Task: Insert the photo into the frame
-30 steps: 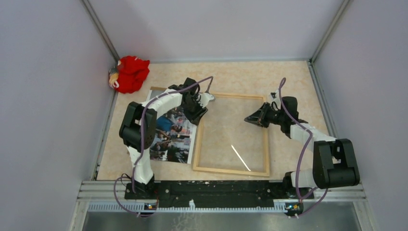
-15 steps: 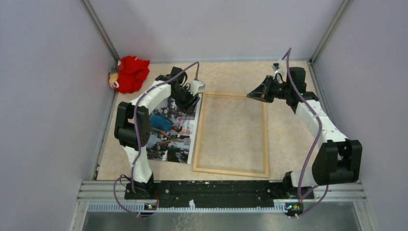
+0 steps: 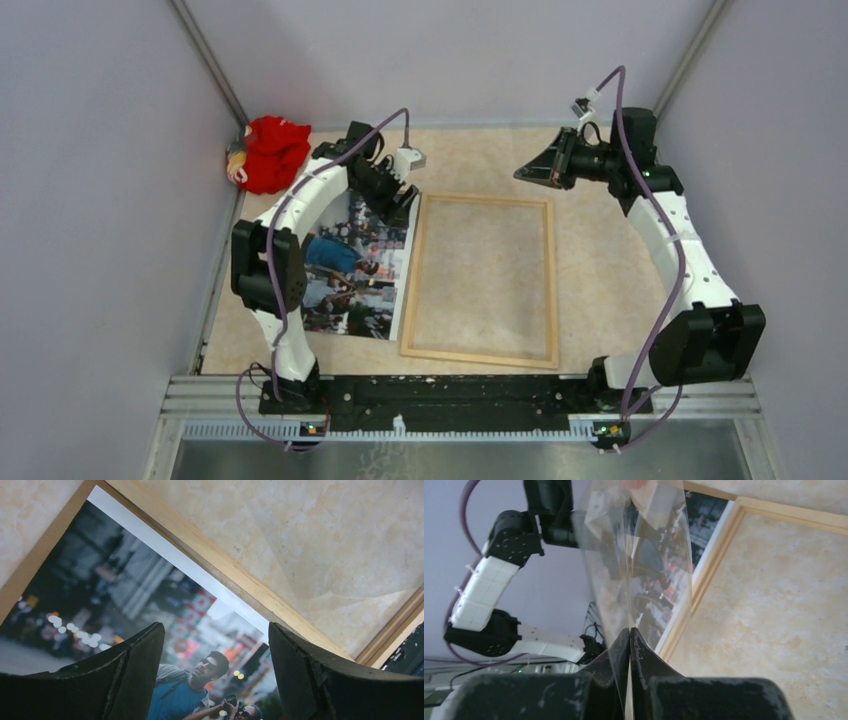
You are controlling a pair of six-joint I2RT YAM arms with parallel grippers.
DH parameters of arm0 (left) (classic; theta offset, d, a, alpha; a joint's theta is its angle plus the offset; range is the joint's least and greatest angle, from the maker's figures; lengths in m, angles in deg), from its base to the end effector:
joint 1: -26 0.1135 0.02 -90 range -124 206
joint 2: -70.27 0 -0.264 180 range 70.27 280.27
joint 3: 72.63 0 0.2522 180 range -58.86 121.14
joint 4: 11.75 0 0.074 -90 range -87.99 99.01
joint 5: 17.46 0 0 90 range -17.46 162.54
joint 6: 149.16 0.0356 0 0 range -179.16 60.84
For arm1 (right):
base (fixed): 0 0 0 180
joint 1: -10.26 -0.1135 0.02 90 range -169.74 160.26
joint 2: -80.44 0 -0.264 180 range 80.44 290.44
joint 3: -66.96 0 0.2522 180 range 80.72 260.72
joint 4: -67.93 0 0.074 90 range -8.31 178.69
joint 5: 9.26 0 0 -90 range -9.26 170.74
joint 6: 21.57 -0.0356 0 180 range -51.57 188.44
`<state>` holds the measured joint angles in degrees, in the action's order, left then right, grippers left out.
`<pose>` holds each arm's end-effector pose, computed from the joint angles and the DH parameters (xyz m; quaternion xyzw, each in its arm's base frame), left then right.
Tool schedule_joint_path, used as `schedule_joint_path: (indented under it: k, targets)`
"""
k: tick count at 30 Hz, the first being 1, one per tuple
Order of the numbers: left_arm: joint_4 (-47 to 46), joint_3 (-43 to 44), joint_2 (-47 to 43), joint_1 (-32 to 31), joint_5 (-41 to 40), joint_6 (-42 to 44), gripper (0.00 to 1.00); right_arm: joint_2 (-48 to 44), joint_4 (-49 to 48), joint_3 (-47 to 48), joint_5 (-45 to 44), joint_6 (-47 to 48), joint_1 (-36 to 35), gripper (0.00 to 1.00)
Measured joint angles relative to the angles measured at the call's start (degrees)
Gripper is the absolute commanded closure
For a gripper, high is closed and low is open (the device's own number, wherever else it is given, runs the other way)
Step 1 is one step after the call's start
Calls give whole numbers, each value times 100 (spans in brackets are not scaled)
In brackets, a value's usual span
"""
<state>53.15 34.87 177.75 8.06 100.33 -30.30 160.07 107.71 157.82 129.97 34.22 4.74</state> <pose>0.3719 -0.1379 0.2699 0.4242 0.8488 -0.2132 0.2324 0.3013 0.0562 0.3758 -0.0125 0.8099 0.4946 0.3152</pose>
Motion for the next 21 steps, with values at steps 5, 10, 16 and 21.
schedule_joint_path:
  k: [5,10,16,21]
  targets:
    - [61,0,-37,205,313,0,14,-153,-289,15,564,-688,2,100]
    - [61,0,-37,610,396,-15,14,-437,-1178,-131,1047,-1687,9,100]
    - [46,0,-26,1126,470,-48,14,-754,-2730,-1003,1399,-3023,72,100]
    - [46,-7,-17,1449,590,-33,13,-671,-3342,-1565,1405,-3595,160,100]
